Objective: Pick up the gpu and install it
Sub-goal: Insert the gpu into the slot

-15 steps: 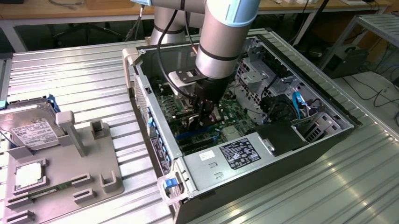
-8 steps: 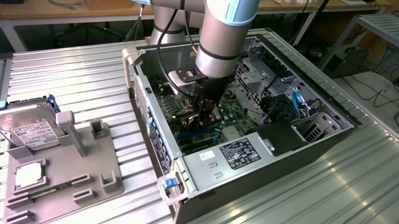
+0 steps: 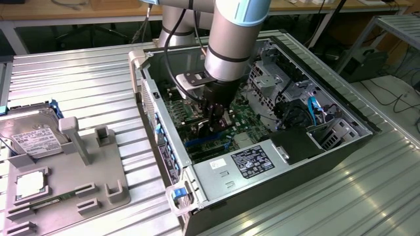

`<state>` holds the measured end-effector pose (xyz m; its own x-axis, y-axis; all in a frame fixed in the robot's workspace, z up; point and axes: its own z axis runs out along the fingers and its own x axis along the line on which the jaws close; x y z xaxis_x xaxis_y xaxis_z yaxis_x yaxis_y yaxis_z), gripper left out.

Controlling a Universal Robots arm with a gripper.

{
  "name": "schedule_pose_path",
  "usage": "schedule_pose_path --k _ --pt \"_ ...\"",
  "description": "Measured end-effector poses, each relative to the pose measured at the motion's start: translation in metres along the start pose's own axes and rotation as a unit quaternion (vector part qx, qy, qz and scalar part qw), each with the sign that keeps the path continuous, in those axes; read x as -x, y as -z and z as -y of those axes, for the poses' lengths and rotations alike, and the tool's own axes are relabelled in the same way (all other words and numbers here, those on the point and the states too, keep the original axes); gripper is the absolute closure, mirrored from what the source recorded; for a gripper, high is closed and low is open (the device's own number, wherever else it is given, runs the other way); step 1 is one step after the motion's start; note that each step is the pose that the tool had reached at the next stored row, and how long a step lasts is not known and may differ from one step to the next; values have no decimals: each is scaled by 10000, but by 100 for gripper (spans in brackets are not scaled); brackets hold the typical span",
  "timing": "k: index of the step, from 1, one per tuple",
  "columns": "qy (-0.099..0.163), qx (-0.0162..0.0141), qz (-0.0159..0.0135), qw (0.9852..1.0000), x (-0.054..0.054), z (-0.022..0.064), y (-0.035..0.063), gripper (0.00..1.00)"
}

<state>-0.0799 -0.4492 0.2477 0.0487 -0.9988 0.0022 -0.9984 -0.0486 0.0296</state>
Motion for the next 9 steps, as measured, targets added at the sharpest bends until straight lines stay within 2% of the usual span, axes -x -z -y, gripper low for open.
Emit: schedule_pose_path --k 9 --pt "-60 1 1 10000 0 -17 -5 72"
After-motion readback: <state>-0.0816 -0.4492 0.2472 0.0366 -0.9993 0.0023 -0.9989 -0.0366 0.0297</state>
